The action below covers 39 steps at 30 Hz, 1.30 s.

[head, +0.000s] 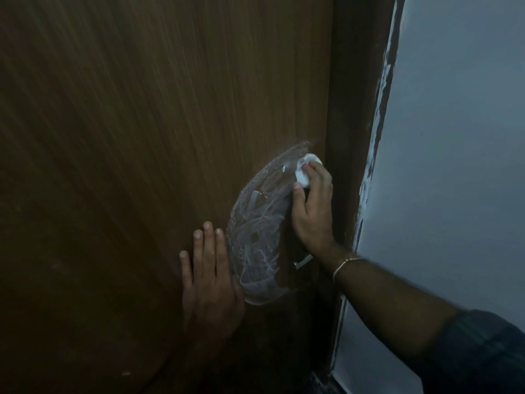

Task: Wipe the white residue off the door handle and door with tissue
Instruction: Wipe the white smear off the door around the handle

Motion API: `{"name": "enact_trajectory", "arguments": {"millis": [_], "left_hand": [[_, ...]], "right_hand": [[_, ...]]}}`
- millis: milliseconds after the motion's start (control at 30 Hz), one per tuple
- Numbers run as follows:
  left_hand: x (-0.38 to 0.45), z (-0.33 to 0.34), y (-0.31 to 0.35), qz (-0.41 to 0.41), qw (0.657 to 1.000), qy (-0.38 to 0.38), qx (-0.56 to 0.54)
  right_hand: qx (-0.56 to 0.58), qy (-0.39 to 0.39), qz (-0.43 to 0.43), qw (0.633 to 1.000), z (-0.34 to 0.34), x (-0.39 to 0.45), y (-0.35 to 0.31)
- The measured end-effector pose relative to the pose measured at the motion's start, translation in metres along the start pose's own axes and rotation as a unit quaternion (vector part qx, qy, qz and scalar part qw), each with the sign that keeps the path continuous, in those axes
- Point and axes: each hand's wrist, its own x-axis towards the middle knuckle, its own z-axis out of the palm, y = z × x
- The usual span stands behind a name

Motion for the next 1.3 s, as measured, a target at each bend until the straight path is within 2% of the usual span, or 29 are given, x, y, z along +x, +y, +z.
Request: {"name": "enact_trajectory", "arguments": {"millis": [100, 267, 367, 500, 633, 767, 867, 1000, 1100, 1200, 1300], "left_hand": [[0.002, -0.002, 0.001, 0.004, 1.000, -0.006, 0.000], [0.007, -0.006, 0.003, 0.000, 1.000, -0.009, 0.002], [0.012, -0.009, 0.005, 0.006, 1.000, -0.005, 0.005], [0.018, -0.014, 0.010, 0.001, 1.000, 0.001, -0.003], [0.025, -0.015, 0.011, 0.007, 1.000, 0.003, 0.001], [0.028, -0.018, 0.008, 0.012, 1.000, 0.021, -0.003], [0.033, -0.020, 0.005, 0.016, 1.000, 0.026, -0.003], [0.034, -0.025, 0.007, 0.019, 0.999, 0.038, -0.012], [0.042, -0.028, 0.006, 0.022, 0.999, 0.035, -0.001], [0.045, -0.029, 0.008, 0.019, 1.000, 0.025, -0.004], [0.045, -0.030, 0.007, 0.024, 0.999, 0.031, -0.005]], "right_hand": [[0.009, 0.038, 0.042, 0.998, 0.002, 0.012, 0.000], [0.005, -0.004, 0.000, 1.000, -0.001, -0.008, 0.006], [0.007, 0.041, 0.048, 0.998, 0.001, 0.007, 0.005], [0.001, 0.013, 0.009, 1.000, -0.001, -0.001, 0.002], [-0.004, 0.059, 0.049, 0.997, -0.004, 0.017, -0.002], [-0.003, 0.046, 0.003, 0.999, -0.012, 0.019, -0.007], [0.002, 0.090, 0.031, 0.995, -0.015, 0.039, -0.016], [-0.012, 0.064, -0.012, 0.998, -0.018, 0.043, -0.023], [-0.011, 0.088, 0.019, 0.996, -0.022, 0.049, -0.025], [-0.024, 0.043, -0.017, 0.999, -0.021, 0.045, -0.029], [-0.032, 0.078, 0.022, 0.996, -0.026, 0.049, -0.027]]}}
